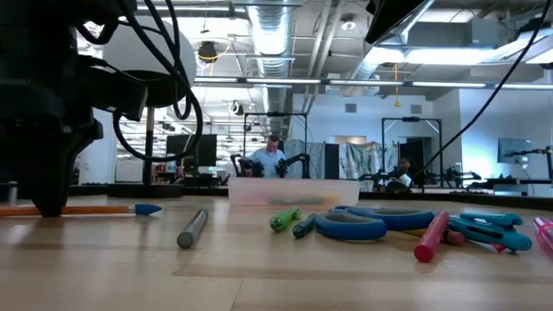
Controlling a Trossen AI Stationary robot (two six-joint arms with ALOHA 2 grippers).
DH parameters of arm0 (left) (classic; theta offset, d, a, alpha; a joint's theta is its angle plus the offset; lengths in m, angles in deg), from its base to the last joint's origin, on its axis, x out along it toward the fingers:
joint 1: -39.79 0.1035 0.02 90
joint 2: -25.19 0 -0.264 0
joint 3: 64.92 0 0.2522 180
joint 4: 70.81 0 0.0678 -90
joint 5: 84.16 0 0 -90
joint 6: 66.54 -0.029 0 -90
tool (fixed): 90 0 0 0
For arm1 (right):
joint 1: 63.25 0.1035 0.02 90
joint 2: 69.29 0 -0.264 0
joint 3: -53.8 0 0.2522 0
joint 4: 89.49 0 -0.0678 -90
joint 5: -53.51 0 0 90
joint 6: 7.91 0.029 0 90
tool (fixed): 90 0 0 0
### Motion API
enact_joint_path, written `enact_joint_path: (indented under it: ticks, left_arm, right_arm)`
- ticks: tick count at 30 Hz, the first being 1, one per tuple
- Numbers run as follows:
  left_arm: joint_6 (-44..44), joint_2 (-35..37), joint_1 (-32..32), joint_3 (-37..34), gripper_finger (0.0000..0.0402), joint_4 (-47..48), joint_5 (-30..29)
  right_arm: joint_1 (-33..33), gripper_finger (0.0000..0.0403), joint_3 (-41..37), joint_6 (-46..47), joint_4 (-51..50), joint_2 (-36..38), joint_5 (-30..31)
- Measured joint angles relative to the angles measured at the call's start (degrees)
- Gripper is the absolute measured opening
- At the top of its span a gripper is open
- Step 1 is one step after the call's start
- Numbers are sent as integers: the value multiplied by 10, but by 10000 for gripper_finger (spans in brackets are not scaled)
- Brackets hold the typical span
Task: Pick & place school supplies into a supply box
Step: Put the left orange pencil into the supply box
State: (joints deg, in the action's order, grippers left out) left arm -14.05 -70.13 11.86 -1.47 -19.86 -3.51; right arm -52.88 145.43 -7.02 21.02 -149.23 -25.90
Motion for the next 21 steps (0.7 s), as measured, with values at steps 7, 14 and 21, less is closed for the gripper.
enact_joint_path:
  ticks: [7, 14, 21]
  left_arm:
    - [18, 36, 17, 0, 18, -27, -65]
    - [0, 78, 64, 0, 18, -72, -107]
    - [-149, 90, 160, 1, 18, -183, -130]
  right_arm:
    - [-2, 72, 0, -9, 0, 0, 0]
    - [-8, 72, 0, -9, 0, 0, 0]
    - [-8, 72, 0, -9, 0, 0, 0]
